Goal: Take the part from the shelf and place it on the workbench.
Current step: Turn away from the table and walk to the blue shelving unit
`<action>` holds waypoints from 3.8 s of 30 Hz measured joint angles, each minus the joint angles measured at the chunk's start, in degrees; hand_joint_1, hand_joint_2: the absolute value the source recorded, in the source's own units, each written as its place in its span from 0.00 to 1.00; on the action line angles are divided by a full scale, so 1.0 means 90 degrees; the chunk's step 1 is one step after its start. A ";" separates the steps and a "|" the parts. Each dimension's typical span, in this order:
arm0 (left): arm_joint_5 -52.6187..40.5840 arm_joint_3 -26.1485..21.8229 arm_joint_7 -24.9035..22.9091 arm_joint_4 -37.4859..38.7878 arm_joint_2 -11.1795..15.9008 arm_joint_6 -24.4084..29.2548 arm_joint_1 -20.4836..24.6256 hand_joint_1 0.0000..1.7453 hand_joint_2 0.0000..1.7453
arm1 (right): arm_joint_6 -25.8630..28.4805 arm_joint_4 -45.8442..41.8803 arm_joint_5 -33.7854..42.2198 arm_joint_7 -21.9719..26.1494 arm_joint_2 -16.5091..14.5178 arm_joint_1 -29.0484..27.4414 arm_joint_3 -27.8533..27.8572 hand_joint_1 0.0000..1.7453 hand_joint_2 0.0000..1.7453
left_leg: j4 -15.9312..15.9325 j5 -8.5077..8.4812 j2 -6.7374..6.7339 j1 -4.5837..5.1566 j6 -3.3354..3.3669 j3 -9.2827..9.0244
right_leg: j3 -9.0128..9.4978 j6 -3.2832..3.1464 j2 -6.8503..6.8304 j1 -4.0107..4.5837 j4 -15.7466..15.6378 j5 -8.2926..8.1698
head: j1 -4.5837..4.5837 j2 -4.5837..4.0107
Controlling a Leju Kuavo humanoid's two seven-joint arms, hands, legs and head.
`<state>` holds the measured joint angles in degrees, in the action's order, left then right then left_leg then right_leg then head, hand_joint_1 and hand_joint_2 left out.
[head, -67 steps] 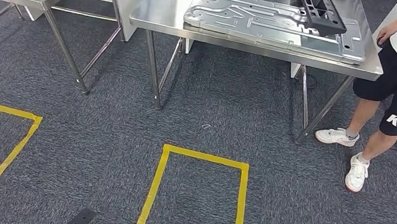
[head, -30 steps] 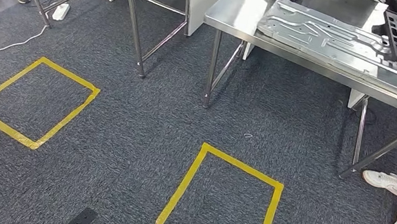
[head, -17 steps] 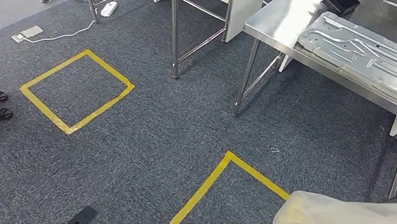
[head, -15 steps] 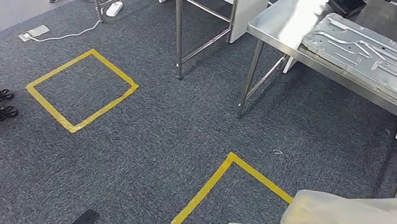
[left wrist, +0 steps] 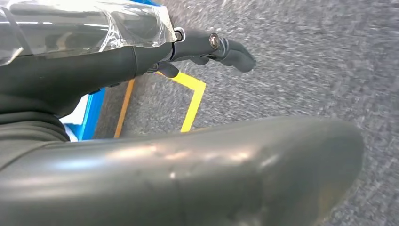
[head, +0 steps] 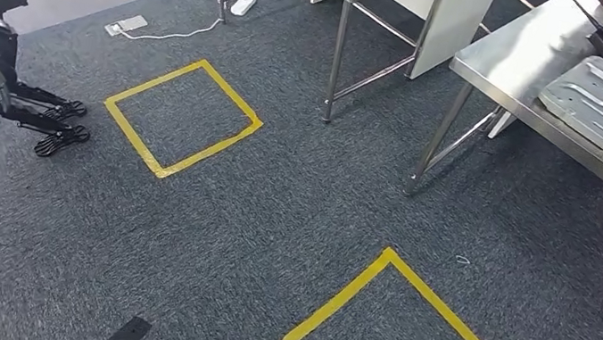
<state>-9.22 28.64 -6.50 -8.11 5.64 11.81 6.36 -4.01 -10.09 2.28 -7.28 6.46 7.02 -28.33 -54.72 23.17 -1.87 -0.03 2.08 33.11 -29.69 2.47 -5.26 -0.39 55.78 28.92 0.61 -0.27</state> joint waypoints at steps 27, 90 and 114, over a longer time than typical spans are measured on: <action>-0.0005 0.0046 0.0035 0.0000 -0.0029 0.0008 0.0042 0.00 0.00 | -0.0050 0.0028 -0.0061 0.0045 0.0005 -0.0026 -0.0007 0.00 0.00 | -0.0012 0.0062 -0.0218 0.0028 -0.0134 -0.0055 | -0.0045 -0.0101 -0.0046 -0.0003 -0.0074 -0.0167 | 0.0022 -0.0002; -0.0039 0.0054 0.0038 0.0000 -0.0036 0.0023 0.0012 0.00 0.00 | -0.0069 0.0041 -0.0066 0.0127 0.0013 0.0004 -0.0101 0.00 0.00 | -0.0040 0.0019 -0.0047 0.0064 -0.0043 0.0024 | -0.0036 -0.0059 -0.0187 -0.0042 0.0011 -0.0088 | 0.0027 -0.0001; -0.0075 0.0053 0.0035 0.0000 -0.0034 0.0019 -0.0005 0.00 0.00 | -0.0067 0.0043 -0.0078 0.0127 -0.0013 -0.0037 -0.0109 0.00 0.00 | -0.1714 0.0624 0.0246 -0.0044 -0.0198 0.0816 | -0.0205 -0.0234 0.0199 -0.0060 0.0090 -0.0205 | 0.0045 -0.0002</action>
<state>-9.90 29.12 -6.19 -8.11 5.34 11.98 6.31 -4.61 -9.70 1.58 -6.13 6.35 6.69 -29.31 -70.14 28.79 0.34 -0.43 0.30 40.46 -31.53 0.37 -3.47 -0.93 56.59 27.07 1.02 -0.28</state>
